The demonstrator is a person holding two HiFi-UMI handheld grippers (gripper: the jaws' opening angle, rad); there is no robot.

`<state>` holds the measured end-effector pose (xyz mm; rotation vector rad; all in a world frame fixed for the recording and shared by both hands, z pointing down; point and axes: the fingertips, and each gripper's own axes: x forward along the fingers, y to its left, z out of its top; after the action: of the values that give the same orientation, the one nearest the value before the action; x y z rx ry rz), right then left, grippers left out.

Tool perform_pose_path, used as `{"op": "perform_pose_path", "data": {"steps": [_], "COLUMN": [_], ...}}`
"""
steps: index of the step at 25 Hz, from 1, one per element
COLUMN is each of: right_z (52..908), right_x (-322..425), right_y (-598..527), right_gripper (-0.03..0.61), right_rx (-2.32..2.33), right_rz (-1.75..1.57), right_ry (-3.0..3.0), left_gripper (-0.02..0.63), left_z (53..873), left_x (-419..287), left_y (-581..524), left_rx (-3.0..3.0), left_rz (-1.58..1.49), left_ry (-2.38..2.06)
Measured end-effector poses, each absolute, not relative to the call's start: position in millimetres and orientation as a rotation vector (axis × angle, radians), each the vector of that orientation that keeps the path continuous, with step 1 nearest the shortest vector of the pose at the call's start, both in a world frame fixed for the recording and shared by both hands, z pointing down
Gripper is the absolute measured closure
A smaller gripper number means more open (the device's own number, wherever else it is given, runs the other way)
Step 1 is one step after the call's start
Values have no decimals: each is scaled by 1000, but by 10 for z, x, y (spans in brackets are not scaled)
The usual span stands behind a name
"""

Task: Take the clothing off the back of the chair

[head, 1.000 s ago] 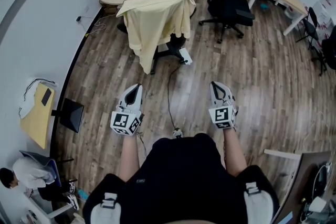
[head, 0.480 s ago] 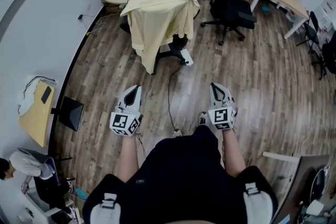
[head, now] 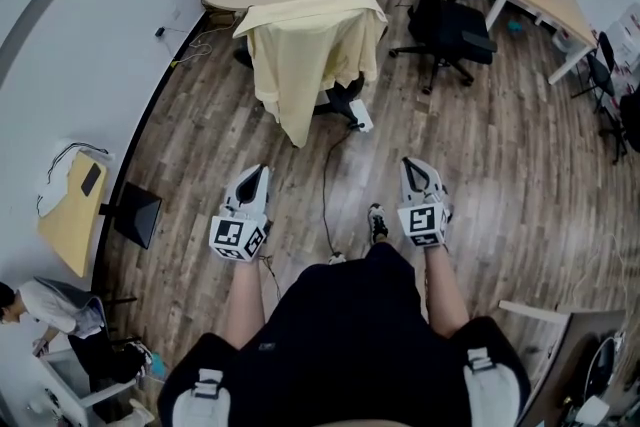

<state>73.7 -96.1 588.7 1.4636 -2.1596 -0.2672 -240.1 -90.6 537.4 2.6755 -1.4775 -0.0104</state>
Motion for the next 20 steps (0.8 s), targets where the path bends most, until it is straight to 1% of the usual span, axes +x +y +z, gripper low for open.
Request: {"op": "perform_pose_path", "data": {"steps": [20], "right_z": [5877], "right_x": [801], "right_y": [-1810], "right_gripper": [584], "right_rx": [1376], "right_rz": [-278], "right_ry": [-2229], "left_gripper": [612], "left_z": [5314], "left_x": [-2282], "left_y": [-1538], "left_rx": [2616], "left_rz": [36], "left_ry": [-1559]}}
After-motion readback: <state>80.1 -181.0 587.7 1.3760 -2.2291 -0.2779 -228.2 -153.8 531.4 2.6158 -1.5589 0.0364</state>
